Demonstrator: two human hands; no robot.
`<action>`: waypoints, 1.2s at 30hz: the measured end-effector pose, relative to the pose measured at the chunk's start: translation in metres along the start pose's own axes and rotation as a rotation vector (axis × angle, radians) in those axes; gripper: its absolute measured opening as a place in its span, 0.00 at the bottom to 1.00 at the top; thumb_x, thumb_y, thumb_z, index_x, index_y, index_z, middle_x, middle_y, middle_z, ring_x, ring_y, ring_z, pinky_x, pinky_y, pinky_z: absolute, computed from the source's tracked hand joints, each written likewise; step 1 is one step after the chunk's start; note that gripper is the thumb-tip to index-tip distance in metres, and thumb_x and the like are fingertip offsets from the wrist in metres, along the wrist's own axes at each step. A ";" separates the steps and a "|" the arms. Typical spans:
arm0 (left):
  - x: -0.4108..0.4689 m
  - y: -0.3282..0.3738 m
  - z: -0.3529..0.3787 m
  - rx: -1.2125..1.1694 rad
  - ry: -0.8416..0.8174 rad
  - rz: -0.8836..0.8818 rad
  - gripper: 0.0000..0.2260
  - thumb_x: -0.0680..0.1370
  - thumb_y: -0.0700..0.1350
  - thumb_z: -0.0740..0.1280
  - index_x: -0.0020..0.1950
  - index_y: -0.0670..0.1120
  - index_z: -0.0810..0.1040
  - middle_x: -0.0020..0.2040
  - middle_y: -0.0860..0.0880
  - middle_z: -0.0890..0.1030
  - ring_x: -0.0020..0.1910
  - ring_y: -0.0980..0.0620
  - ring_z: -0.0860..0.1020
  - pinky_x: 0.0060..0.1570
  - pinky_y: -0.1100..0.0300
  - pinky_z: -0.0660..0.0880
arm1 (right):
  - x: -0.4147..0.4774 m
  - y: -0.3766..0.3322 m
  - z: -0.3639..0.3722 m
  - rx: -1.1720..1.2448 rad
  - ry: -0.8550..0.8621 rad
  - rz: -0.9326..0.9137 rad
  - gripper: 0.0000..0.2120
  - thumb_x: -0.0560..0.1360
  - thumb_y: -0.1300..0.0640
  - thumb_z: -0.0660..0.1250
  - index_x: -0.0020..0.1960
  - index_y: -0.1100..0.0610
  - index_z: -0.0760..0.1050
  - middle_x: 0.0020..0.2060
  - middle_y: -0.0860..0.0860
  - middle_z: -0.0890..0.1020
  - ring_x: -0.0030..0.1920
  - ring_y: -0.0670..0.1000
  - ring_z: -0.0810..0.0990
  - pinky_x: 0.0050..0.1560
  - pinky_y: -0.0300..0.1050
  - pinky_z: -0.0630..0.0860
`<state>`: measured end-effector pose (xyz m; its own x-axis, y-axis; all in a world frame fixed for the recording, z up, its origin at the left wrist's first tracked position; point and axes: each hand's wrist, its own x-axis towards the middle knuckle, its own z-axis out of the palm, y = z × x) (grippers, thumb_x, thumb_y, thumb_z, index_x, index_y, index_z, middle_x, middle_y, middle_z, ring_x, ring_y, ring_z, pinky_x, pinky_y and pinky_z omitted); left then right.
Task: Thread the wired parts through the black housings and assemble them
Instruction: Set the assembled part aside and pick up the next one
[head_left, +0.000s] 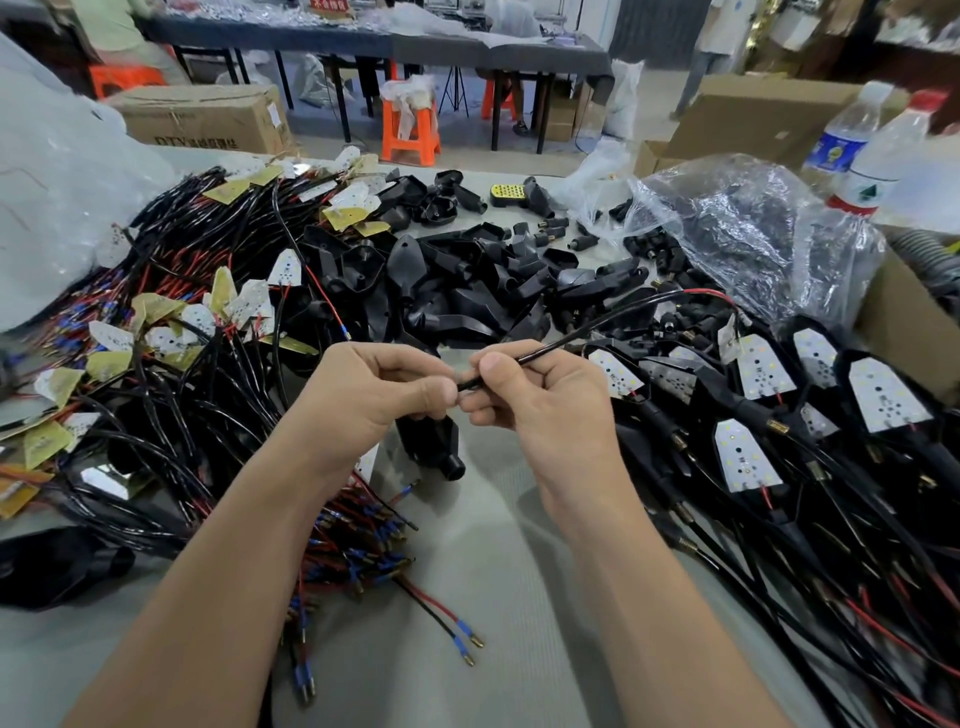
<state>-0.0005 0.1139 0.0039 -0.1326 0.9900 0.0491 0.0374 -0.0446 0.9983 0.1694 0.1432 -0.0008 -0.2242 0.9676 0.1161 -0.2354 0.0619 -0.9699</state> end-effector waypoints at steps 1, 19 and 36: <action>0.002 -0.001 -0.003 0.032 0.062 0.004 0.05 0.67 0.46 0.79 0.41 0.48 0.89 0.38 0.44 0.86 0.37 0.52 0.82 0.41 0.64 0.80 | 0.001 0.000 -0.001 -0.009 0.021 -0.012 0.08 0.81 0.66 0.66 0.45 0.60 0.82 0.36 0.57 0.86 0.34 0.51 0.84 0.36 0.39 0.79; 0.002 -0.010 0.010 0.606 0.283 0.000 0.07 0.69 0.49 0.77 0.43 0.58 0.82 0.36 0.60 0.85 0.36 0.61 0.82 0.39 0.59 0.76 | 0.003 0.017 -0.001 -0.488 0.062 -0.162 0.04 0.70 0.56 0.75 0.41 0.51 0.80 0.28 0.49 0.82 0.31 0.50 0.82 0.38 0.54 0.82; -0.004 -0.002 0.016 0.365 0.375 0.252 0.13 0.69 0.50 0.77 0.49 0.65 0.87 0.40 0.64 0.86 0.40 0.63 0.83 0.41 0.72 0.76 | 0.000 0.011 -0.001 -0.571 0.086 -0.124 0.14 0.68 0.52 0.80 0.32 0.56 0.79 0.23 0.46 0.75 0.23 0.43 0.67 0.27 0.37 0.65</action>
<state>0.0162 0.1121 0.0009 -0.4144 0.8366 0.3583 0.4435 -0.1582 0.8822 0.1675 0.1441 -0.0118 -0.1445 0.9597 0.2411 0.2968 0.2745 -0.9147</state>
